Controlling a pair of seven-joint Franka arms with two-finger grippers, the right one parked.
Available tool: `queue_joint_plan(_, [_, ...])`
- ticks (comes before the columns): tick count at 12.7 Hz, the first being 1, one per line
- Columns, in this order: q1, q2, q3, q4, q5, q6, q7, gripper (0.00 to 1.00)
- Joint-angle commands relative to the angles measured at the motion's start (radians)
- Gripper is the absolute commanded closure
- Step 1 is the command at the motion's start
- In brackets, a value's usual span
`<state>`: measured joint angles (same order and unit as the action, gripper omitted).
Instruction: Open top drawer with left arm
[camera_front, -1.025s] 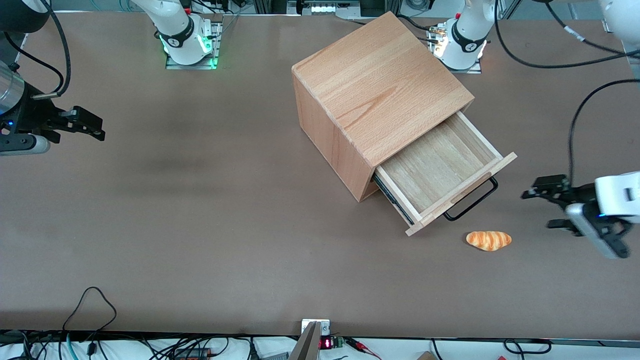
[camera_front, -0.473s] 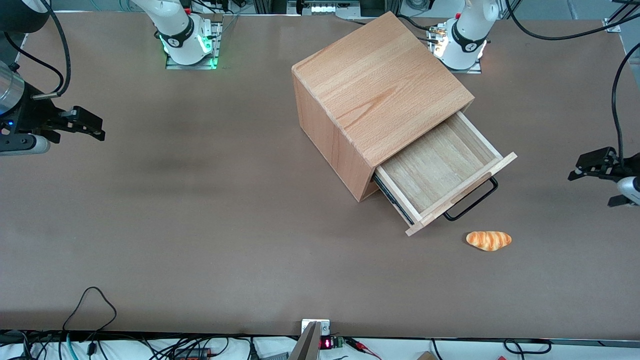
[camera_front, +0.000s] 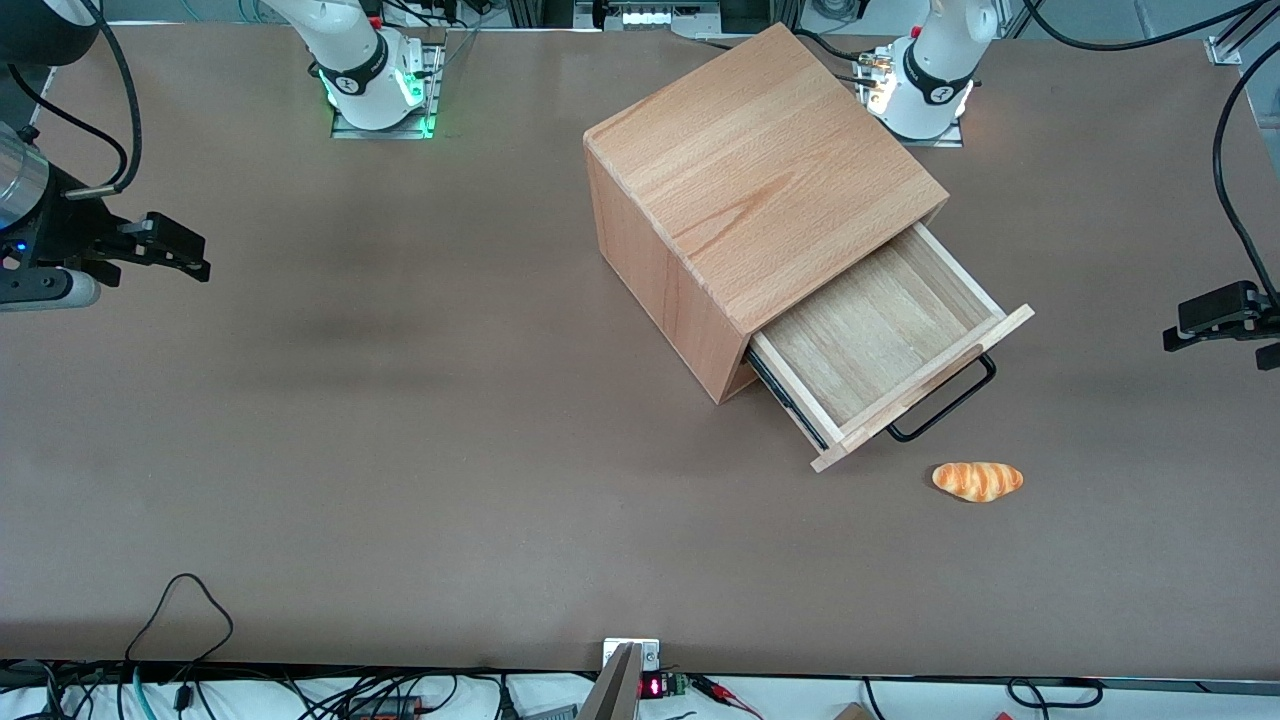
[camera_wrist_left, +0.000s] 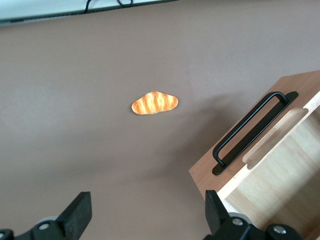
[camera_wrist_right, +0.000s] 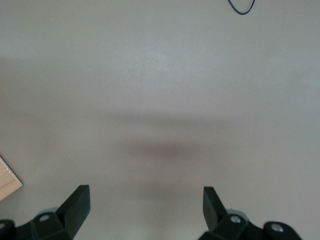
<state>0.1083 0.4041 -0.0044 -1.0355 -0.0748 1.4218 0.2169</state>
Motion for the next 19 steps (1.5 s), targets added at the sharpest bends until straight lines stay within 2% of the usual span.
queue_joint_plan(1, [-0.007,-0.042,-0.006,-0.024,0.032,-0.053,-0.147,0.00])
queue_joint_plan(2, [-0.019,-0.065,-0.003,-0.052,0.030,-0.056,-0.209,0.00])
queue_joint_plan(6, [-0.056,-0.214,0.011,-0.243,0.029,-0.012,-0.220,0.00])
queue_joint_plan(11, [-0.055,-0.424,0.011,-0.535,0.029,0.158,-0.261,0.00])
queue_joint_plan(19, [-0.055,-0.438,0.007,-0.545,0.058,0.146,-0.286,0.00])
